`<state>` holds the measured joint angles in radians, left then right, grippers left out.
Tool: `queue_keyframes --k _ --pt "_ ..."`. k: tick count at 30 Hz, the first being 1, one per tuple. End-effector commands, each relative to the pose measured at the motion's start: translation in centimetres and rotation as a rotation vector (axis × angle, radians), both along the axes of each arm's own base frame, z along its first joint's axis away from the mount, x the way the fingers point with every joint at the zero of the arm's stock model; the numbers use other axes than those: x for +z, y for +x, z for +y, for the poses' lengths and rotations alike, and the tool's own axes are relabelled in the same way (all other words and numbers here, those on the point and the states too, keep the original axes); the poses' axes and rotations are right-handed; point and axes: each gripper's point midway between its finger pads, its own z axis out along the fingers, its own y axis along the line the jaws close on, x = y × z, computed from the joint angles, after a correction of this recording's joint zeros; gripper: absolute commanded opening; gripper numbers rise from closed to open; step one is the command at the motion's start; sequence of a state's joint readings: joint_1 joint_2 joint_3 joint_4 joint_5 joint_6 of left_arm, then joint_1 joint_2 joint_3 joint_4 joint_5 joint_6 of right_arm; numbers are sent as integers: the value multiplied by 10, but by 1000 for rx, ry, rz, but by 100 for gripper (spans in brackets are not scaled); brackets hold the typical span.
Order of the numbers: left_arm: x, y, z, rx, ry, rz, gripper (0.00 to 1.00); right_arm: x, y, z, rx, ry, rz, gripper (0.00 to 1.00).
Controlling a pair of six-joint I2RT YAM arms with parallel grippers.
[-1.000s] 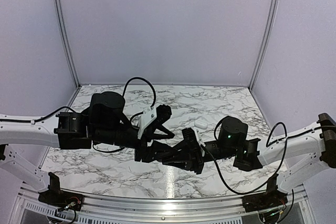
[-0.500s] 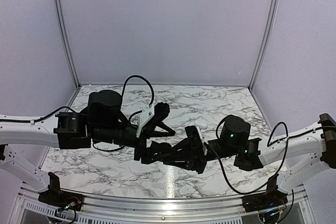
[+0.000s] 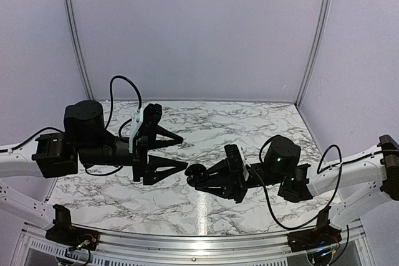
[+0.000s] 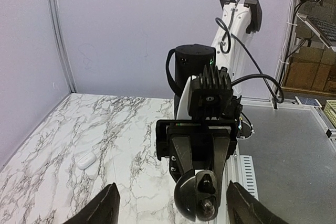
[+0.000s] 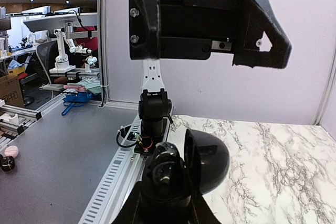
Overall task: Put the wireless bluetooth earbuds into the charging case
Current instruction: Adjust the right earbud in the right side groove of the charging case, then adjust the left earbud in the left side groove of the charging case.
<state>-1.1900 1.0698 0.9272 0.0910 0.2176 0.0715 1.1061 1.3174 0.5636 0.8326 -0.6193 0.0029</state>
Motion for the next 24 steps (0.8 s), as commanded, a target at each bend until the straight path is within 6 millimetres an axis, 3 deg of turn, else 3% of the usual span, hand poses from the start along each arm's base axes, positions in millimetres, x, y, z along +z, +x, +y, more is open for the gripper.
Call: queue_keyframes --k 1,4,10,14,24 --pt "-24 -5 1 -35 52 52 75 16 10 -4 -35 43 6 0" --pt "-34 -19 -3 -119 69 66 80 18 13 -4 -38 46 10 0" --pt "-44 -25 -15 -179 100 63 81 20 15 0 -39 35 17 0" --pt "-48 -30 -20 -212 120 41 77 20 16 0 -41 32 18 0" --pt "-42 -22 -16 -165 84 68 67 19 10 1 0 26 -1 0"
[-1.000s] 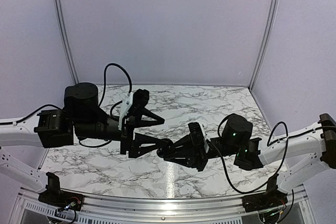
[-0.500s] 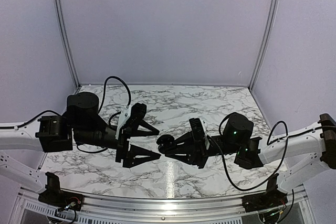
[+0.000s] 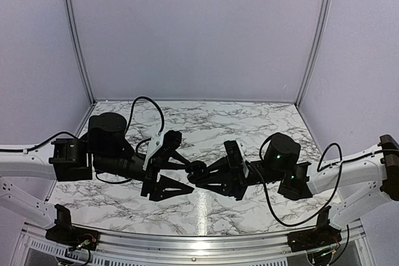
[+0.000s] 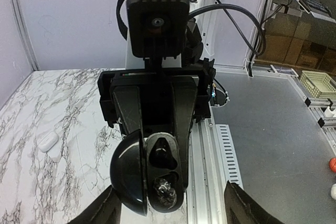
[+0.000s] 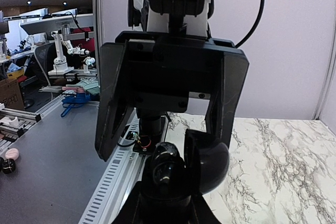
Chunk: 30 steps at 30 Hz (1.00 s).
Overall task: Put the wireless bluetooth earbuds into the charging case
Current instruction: Adjust the left earbud in the left side groove of the charging case.
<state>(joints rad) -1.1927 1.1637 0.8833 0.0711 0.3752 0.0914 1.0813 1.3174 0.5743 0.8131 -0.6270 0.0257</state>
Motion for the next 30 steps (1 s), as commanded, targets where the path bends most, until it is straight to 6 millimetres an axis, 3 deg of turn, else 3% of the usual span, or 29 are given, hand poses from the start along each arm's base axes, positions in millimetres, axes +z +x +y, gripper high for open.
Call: queue_keyframes --k 1,7,12,15,23,30 --pt "17 1 0 -1 -52 5 66 19 0 2 20 38 -29 0" --pt "26 13 7 54 -72 21 63 17 -1 1 25 30 -29 0" --pt "39 31 26 184 -101 -44 56 17 7 -1 -32 27 -9 0" --pt "45 33 36 210 -103 -79 51 14 14 -1 -60 14 13 0" --pt "23 17 27 100 -5 -54 32 8 28 1 -129 -18 33 0" --pt "13 19 14 88 25 -41 29 7 28 4 -122 -27 33 0"
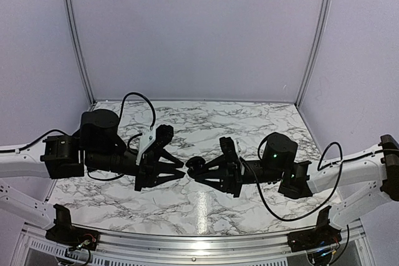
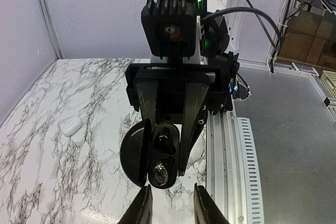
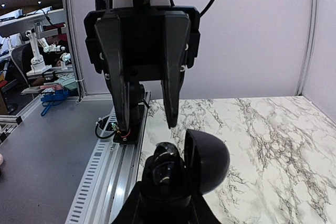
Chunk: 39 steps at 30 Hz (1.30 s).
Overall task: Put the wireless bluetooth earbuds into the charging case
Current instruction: Adjust the left earbud in the left side groove of the charging case.
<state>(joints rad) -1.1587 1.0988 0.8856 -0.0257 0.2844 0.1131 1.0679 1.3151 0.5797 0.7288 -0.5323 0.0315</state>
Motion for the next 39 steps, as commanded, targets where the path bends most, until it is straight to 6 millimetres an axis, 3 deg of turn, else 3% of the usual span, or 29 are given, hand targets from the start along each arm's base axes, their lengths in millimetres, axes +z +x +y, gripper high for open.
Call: queue_keyframes --k 1,17,27,34,39 --pt "10 -2 -8 -26 -11 -4 29 21 6 4 -9 36 -14 0" --pt "7 -1 -13 -31 -8 -2 24 16 2 8 28 17 -22 0" --pt "1 6 -15 1 12 -9 12 17 -6 7 72 23 -29 0" --pt "-16 6 -18 -7 76 8 5 20 -11 6 99 33 -30 0" --pt "-22 3 -20 -12 112 -8 6 20 -10 7 92 34 -26 0"
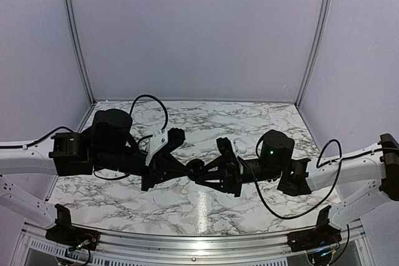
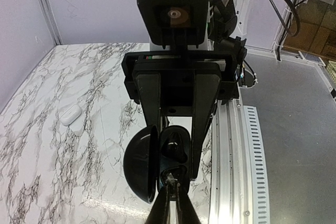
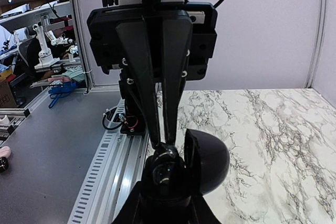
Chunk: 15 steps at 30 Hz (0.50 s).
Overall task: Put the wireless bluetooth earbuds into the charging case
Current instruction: Adjust the left earbud in the left side groove of the charging case.
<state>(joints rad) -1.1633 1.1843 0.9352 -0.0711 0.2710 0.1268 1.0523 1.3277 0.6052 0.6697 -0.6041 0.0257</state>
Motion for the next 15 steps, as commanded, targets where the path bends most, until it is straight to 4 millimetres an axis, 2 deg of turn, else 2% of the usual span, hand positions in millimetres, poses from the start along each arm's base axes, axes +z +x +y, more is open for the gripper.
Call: queue_keyframes --k 1,5,8,11,13,15 --pt "-3 -4 -7 -17 34 -25 9 26 -5 5 32 74 -41 0" --pt "3 -2 -2 6 20 -42 30 26 -4 4 24 76 -36 0" --pt "14 2 9 44 -4 -68 39 24 -3 4 17 72 -32 0" --pt "29 -4 20 36 -56 -86 45 22 -2 3 7 69 -31 0" --pt "30 -5 26 44 -75 -92 51 22 -1 3 7 71 -31 0" --pt "26 0 30 80 -76 -97 62 24 -3 3 15 75 -32 0"
